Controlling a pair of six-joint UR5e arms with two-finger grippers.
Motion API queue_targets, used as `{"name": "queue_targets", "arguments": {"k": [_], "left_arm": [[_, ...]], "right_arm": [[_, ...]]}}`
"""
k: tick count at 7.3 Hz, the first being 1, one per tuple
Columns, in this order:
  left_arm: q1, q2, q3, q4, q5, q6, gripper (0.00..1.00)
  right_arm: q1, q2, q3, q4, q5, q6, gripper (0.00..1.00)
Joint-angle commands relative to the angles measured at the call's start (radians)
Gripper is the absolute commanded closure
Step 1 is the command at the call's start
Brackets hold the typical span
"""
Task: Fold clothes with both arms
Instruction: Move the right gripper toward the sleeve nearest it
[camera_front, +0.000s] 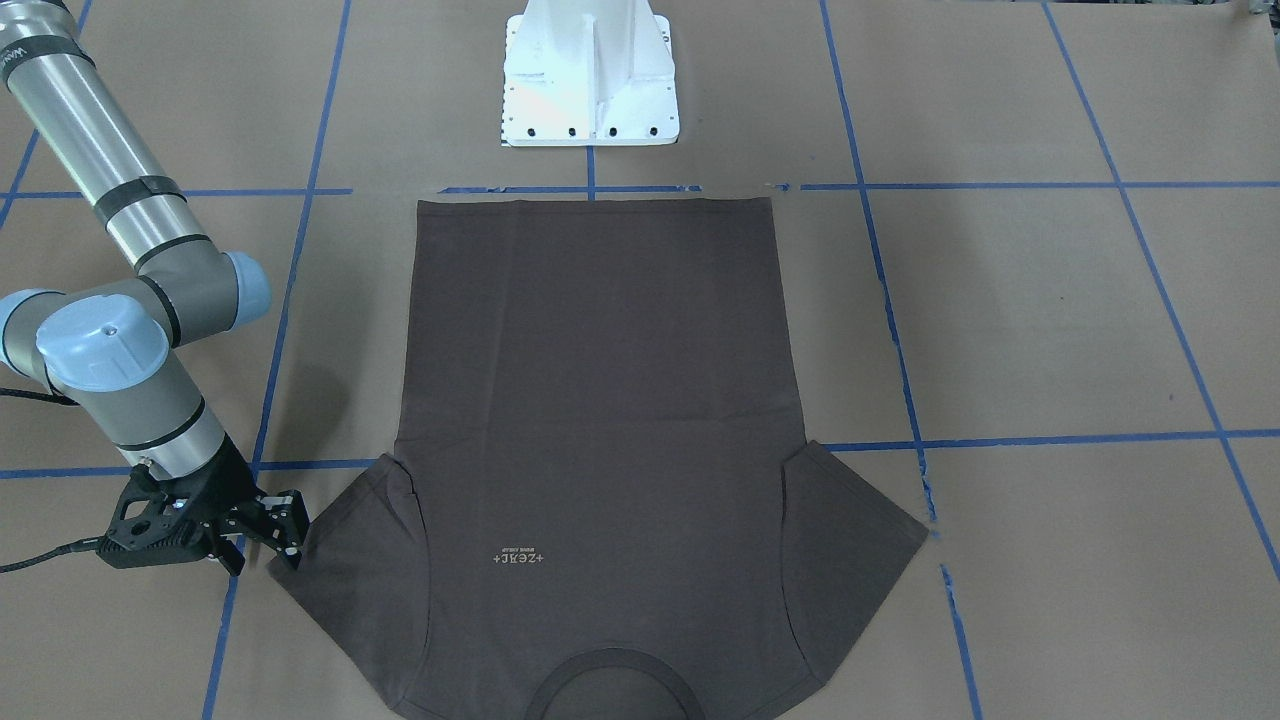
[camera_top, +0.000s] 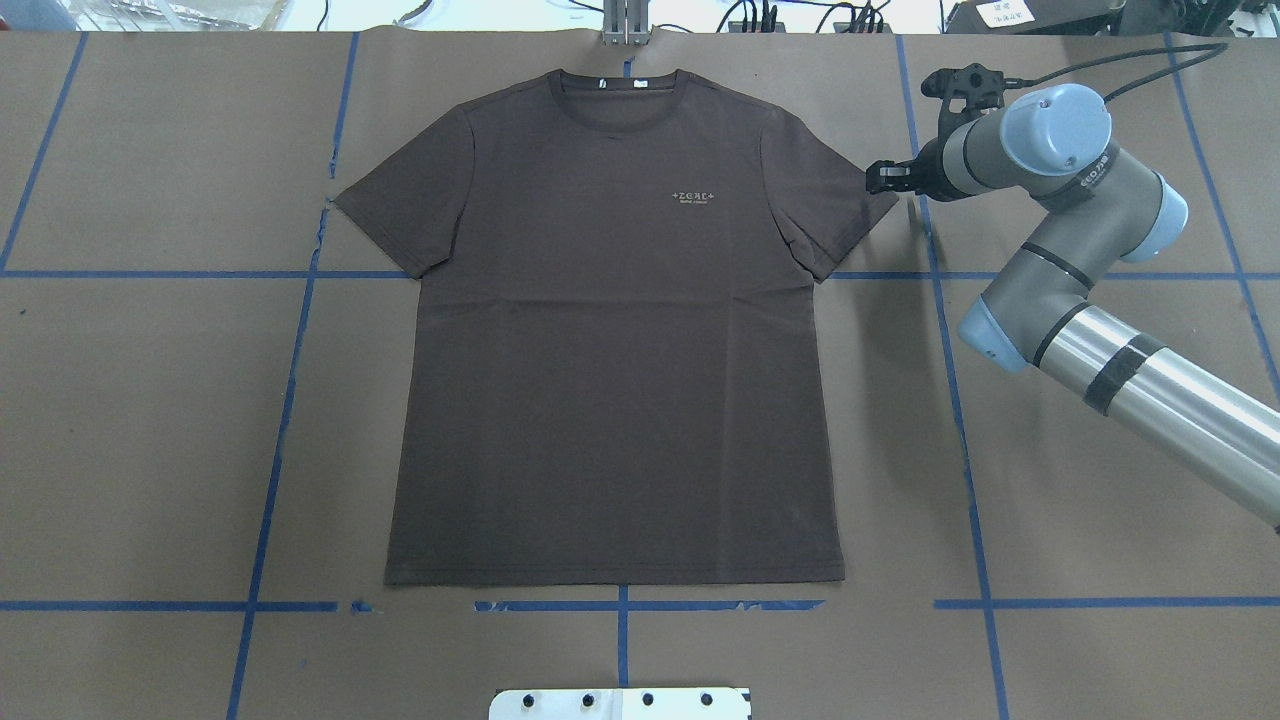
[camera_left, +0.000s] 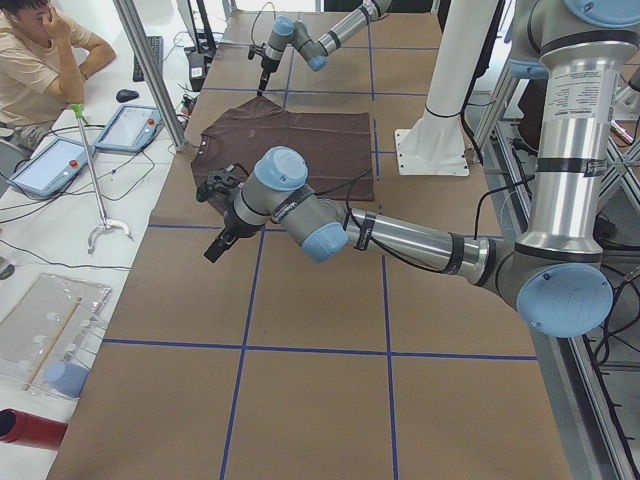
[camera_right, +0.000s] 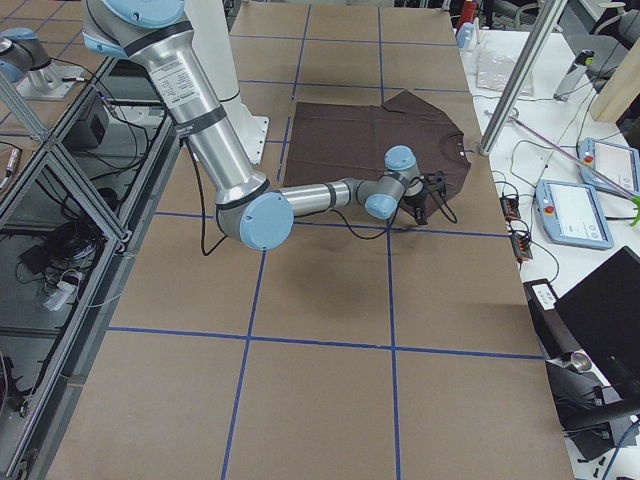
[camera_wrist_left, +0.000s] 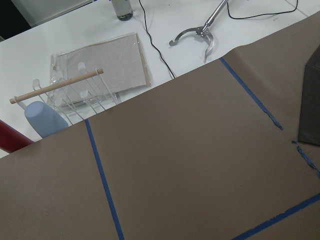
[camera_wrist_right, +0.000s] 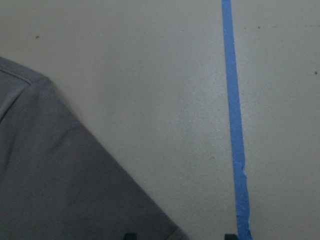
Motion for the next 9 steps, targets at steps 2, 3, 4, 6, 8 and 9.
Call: {"name": "queue_targets", "arguments": {"k": [2,3,4,6,8,9], "left_arm": [[0.001,0.001,0.001,0.000,0.001,0.000,0.00],[0.001,0.001,0.000,0.000,0.001,0.000,0.00],[0.001,0.001,0.001,0.000,0.001,0.000,0.00],[-0.001,0.001,0.002,0.000,0.001,0.000,0.00],[0.001,0.001,0.002,0.000,0.001,0.000,0.00],[0.001,0.001,0.002,0.000,0.001,0.000,0.00]], "right_arm": [[-0.008,0.016,-0.028,0.001,-0.012,0.000,0.35],[-0.009,0.016,-0.028,0.003,-0.012,0.000,0.35],[-0.013,0.016,-0.028,0.004,-0.012,0.002,0.35],[-0.019,0.016,-0.028,0.008,-0.014,0.011,0.35],[-0.020,0.012,-0.028,0.008,-0.014,0.009,0.37],[-0.020,0.009,-0.028,0.008,-0.017,0.009,0.38]]}}
